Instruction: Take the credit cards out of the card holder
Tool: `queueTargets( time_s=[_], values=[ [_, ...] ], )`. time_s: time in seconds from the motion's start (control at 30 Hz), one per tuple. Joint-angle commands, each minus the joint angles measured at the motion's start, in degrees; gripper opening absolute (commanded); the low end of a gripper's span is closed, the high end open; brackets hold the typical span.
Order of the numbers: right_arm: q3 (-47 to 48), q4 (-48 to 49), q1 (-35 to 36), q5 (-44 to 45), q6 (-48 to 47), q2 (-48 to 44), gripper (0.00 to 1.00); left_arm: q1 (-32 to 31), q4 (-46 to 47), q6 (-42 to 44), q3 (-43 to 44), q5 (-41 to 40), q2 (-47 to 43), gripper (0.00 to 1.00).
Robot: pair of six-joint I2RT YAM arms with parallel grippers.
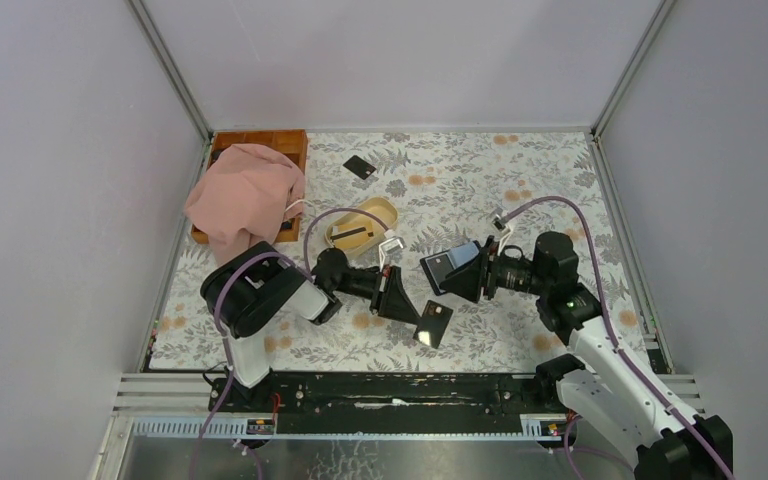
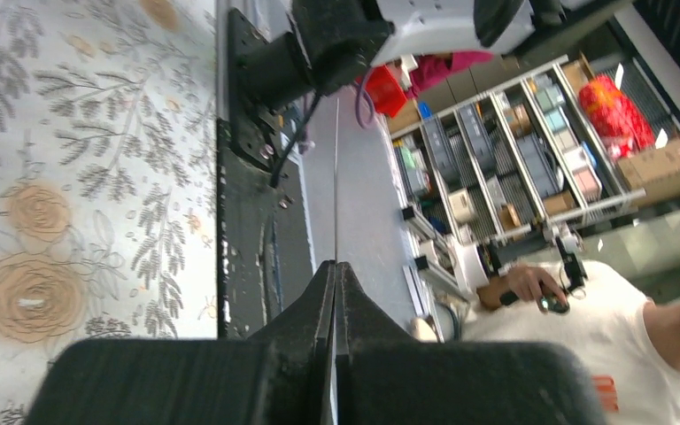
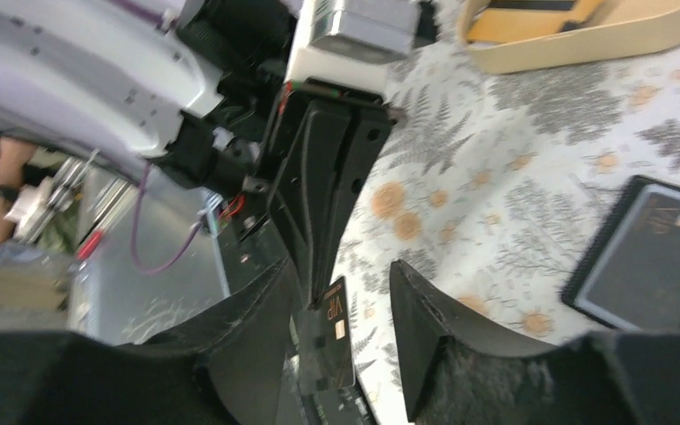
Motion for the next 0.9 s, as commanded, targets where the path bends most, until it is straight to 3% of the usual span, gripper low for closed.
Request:
queueTargets(
  time_s=[0.0, 0.17, 0.33, 0.57, 0.77, 0.87],
  values=[
    [3.4, -0.21, 2.74, -8.57, 1.09, 0.82, 0.49, 0.22, 6.25, -1.34, 2.65, 7.22, -1.78, 0.0],
    [6.61, -8.38, 7.63, -4.6, -3.64, 4.33, 0.54, 0.57, 6.24, -3.01, 7.86, 8.9, 0.48, 0.0],
    [7.1, -10.81, 8.13, -2.81, -4.49, 5.65, 0.51, 1.76, 6.24, -4.08, 10.52, 9.79, 1.77, 0.0],
    [7.44, -11.83, 8.24, -1.8, -4.87, 5.1, 0.31, 3.77, 6.24, -4.2, 10.15, 10.82, 1.42, 0.0],
    [7.42, -12.03, 8.24, -0.56, -4.97, 5.56, 0.03, 4.48, 6.24, -4.01, 9.22, 11.16, 1.27, 0.0],
    [7.35, -11.78, 8.22, 0.36, -4.95, 6.27, 0.0, 5.03, 6.24, -4.13, 8.87, 10.14, 1.21, 0.0]
  ],
)
